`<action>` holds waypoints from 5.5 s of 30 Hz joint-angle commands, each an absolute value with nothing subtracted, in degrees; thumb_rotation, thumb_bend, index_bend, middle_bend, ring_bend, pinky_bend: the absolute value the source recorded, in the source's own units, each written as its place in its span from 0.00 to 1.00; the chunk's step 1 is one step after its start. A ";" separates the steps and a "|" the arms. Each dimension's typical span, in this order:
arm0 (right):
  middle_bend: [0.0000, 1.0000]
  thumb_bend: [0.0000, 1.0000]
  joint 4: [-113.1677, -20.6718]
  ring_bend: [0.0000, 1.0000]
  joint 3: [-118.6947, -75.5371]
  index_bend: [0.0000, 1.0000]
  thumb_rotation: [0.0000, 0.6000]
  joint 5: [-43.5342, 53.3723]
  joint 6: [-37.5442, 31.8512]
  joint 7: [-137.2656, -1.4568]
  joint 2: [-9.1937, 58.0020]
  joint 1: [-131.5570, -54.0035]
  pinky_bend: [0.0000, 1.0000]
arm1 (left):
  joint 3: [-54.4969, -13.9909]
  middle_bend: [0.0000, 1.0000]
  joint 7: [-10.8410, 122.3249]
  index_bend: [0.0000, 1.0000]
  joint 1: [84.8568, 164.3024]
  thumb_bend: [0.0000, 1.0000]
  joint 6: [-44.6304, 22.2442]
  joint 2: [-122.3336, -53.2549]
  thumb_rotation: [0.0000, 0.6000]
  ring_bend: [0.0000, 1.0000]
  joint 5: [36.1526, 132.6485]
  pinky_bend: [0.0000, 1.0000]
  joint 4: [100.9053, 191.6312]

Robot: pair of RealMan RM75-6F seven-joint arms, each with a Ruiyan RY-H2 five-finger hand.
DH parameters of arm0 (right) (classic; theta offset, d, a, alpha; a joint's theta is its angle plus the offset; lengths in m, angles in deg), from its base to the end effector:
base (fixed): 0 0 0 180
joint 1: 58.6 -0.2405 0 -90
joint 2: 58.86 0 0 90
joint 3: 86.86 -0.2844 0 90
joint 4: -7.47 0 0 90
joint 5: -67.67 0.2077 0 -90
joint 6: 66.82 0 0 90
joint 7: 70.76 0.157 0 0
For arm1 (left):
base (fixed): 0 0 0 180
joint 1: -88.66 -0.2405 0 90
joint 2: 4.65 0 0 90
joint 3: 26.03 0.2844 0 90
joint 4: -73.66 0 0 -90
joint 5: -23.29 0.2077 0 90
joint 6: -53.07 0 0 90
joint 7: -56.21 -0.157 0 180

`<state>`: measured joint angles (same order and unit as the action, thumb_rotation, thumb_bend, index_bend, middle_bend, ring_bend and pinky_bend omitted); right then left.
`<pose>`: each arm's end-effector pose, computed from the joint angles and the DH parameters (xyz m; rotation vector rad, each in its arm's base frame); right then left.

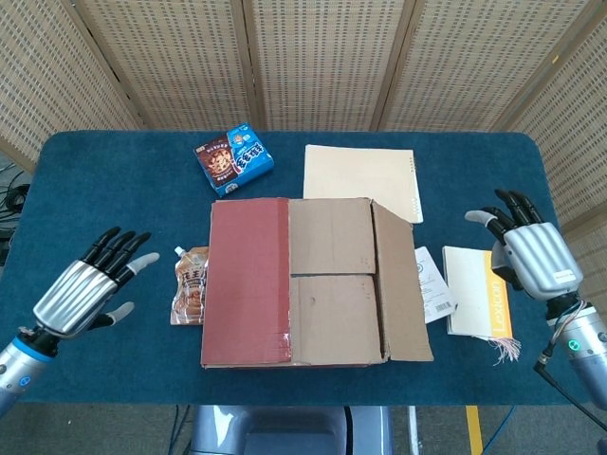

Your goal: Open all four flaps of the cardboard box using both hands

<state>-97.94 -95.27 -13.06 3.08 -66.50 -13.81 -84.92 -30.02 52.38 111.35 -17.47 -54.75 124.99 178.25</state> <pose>-0.2187 -0.3110 0.2425 1.6319 -0.7838 1.0299 -0.2102 0.2630 0.1832 -1.9655 -0.5631 -0.9873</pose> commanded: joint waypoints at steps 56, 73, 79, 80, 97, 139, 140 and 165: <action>0.18 0.96 -91.60 0.00 -93.09 0.20 1.00 -11.62 14.38 -74.94 1.21 -71.79 0.05 | -38.51 0.11 66.08 0.23 156.97 1.00 26.49 -65.07 0.14 0.09 110.84 0.00 177.99; 0.18 0.96 -90.80 0.00 -93.43 0.20 1.00 -11.68 14.47 -73.92 1.27 -70.76 0.05 | -36.81 0.15 58.79 0.28 159.97 1.00 31.08 -66.35 0.14 0.13 101.38 0.00 176.72; 0.18 0.96 -90.98 0.00 -93.71 0.20 1.00 -11.73 14.69 -74.09 1.15 -70.45 0.05 | -36.09 0.24 56.24 0.36 161.05 1.00 31.92 -64.79 0.14 0.20 97.73 0.04 177.92; 0.18 0.96 -91.00 0.00 -93.75 0.20 1.00 -11.73 14.72 -74.09 1.14 -70.42 0.05 | -36.02 0.26 56.02 0.38 161.11 1.00 31.92 -64.55 0.14 0.21 97.41 0.07 178.10; 0.18 0.96 -91.35 0.00 -94.82 0.20 1.00 -11.80 14.21 -75.01 1.42 -70.77 0.05 | -36.55 0.36 53.62 0.42 158.73 1.00 26.74 -54.64 0.14 0.30 94.53 0.18 184.83; 0.18 0.96 -91.24 0.00 -96.07 0.19 1.00 -11.55 10.91 -75.60 2.40 -73.23 0.05 | -32.33 0.37 75.25 0.42 132.26 0.97 11.24 -28.47 0.14 0.32 120.64 0.20 191.24; 0.18 0.96 -91.32 0.00 -96.07 0.19 1.00 -11.55 11.00 -75.63 2.40 -73.19 0.05 | -31.87 0.37 75.76 0.42 131.78 0.96 11.56 -28.64 0.14 0.32 120.99 0.20 190.64; 0.18 0.96 -91.50 0.00 -95.77 0.19 1.00 -11.84 12.32 -75.28 2.28 -72.22 0.05 | -35.20 0.00 51.34 0.05 127.24 0.20 2.13 -47.42 0.14 0.00 105.50 0.00 187.90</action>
<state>-91.51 -95.77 -11.83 12.32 -75.28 2.29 -72.23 -34.15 54.85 127.12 3.40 -44.90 108.41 186.99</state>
